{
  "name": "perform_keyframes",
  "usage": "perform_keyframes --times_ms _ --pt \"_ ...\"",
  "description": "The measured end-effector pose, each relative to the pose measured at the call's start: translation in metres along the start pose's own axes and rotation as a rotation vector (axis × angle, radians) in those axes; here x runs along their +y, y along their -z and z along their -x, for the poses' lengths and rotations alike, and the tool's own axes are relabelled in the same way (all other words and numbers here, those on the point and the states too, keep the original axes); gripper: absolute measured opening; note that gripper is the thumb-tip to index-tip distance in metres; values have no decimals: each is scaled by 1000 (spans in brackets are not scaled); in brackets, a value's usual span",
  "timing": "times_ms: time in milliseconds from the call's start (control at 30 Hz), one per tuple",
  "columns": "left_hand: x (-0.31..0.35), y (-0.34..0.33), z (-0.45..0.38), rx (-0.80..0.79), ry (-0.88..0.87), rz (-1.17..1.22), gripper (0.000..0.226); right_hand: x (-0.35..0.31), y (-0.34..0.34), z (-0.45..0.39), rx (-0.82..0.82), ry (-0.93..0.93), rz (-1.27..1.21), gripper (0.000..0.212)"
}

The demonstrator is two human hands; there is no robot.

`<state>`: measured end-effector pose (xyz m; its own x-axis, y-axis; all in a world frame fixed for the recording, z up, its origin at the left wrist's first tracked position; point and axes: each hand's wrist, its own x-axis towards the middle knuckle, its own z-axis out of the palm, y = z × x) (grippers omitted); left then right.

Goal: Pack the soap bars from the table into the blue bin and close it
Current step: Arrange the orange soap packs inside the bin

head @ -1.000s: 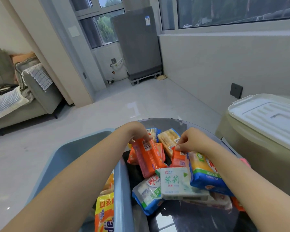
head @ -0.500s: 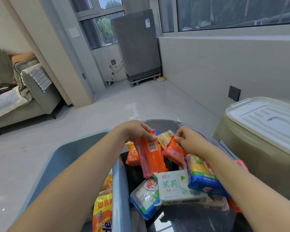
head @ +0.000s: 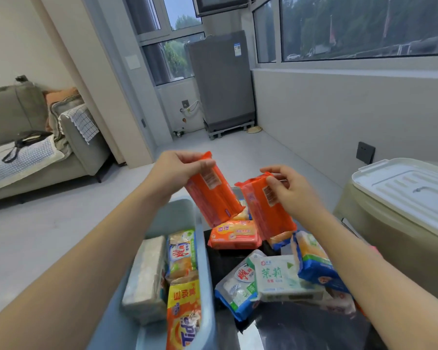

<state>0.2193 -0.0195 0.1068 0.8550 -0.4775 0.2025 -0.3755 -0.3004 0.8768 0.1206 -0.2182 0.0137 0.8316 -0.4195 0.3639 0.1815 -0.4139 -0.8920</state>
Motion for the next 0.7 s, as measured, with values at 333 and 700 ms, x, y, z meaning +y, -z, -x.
perform_keyframes --times_ms 333,700 --pt "26 88 63 55 13 28 30 -79 -31 43 94 -53 -307 17" --pt "-29 110 111 -233 289 -306 24 -98 -94 75 -65 -166 -450 18"
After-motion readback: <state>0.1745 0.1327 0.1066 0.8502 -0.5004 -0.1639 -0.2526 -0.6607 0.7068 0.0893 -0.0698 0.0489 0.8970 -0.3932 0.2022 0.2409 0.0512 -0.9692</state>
